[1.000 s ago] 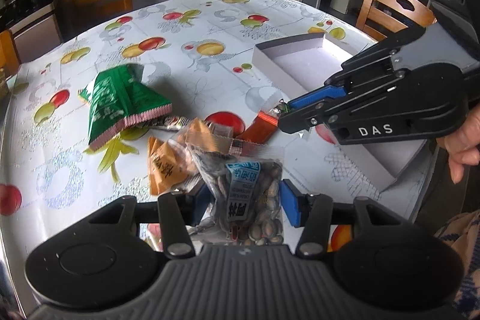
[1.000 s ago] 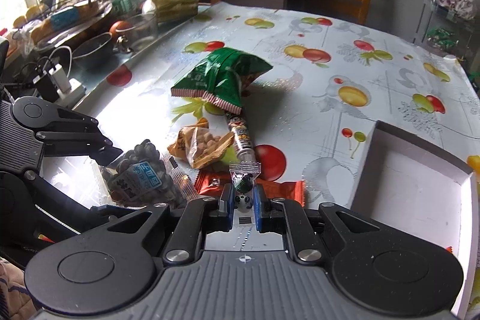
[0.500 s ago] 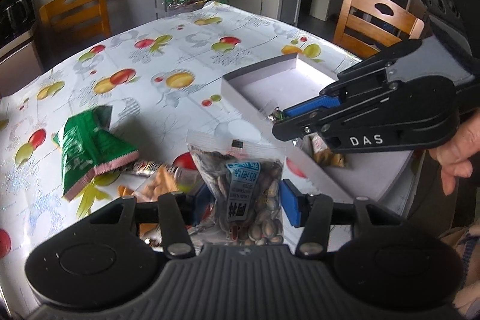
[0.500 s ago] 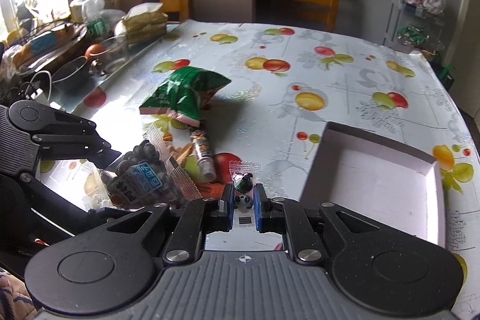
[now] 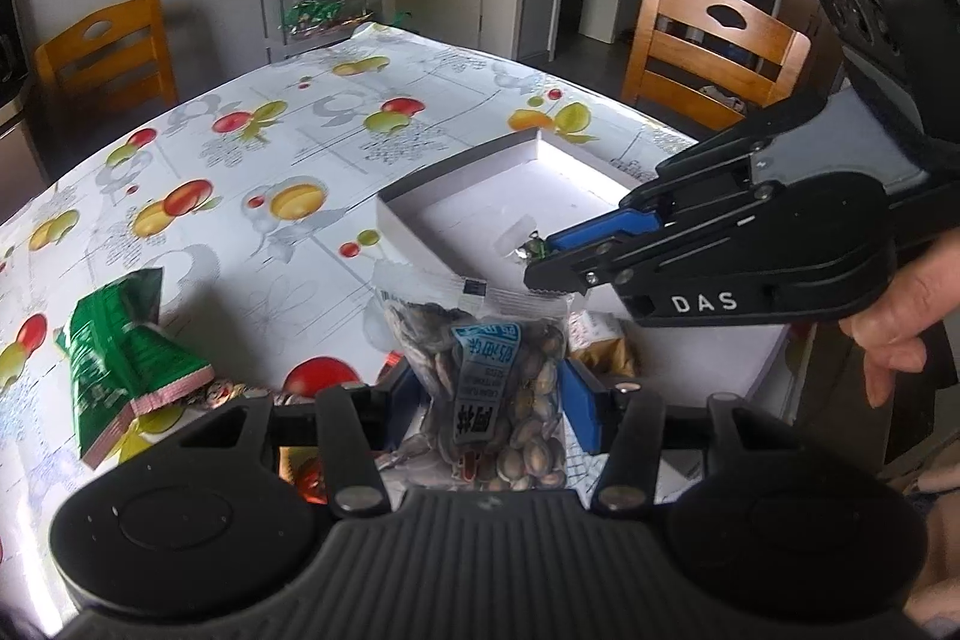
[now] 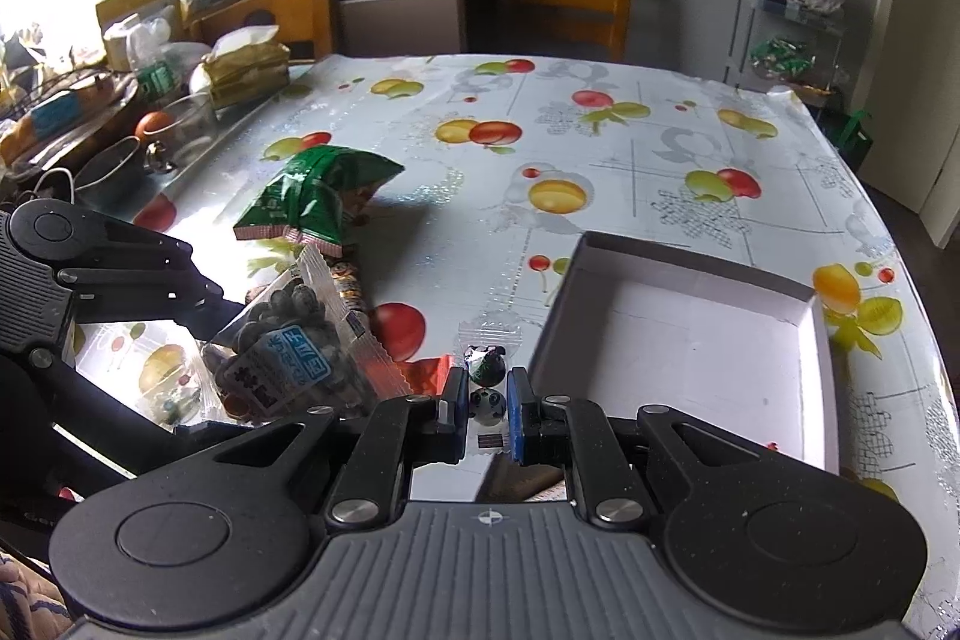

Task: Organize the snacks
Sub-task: 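Carry the pistachio bag and panda candy over the white box, then lower both tools into the box and open them to drop the pistachio bag and panda candy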

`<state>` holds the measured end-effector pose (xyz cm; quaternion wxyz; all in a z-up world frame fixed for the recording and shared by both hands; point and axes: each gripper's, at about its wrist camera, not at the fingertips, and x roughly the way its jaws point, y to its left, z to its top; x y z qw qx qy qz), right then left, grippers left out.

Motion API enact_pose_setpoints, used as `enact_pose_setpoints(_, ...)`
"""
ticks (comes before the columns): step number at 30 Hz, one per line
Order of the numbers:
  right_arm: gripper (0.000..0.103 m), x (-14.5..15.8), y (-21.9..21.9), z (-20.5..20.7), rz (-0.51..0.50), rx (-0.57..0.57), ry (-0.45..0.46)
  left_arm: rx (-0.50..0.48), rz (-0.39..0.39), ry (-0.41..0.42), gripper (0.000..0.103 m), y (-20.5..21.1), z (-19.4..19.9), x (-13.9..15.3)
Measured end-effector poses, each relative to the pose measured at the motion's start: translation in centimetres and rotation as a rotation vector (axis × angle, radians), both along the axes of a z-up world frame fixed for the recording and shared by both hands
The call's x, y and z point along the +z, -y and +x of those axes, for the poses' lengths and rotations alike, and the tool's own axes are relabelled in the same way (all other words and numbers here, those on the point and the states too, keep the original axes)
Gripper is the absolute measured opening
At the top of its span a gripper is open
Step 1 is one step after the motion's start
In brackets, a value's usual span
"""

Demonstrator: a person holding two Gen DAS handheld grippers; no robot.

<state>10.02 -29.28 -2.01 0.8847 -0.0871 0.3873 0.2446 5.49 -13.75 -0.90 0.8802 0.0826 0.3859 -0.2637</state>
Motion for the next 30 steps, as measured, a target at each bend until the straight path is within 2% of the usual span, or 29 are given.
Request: enact_pose_setpoints(30, 0.015, -1.3, 6.5, 0.1, -0.020, -0.129, -0.040, -0.144, 0.006, -0.029, 0.049, 7.3, 1.9, -1.3)
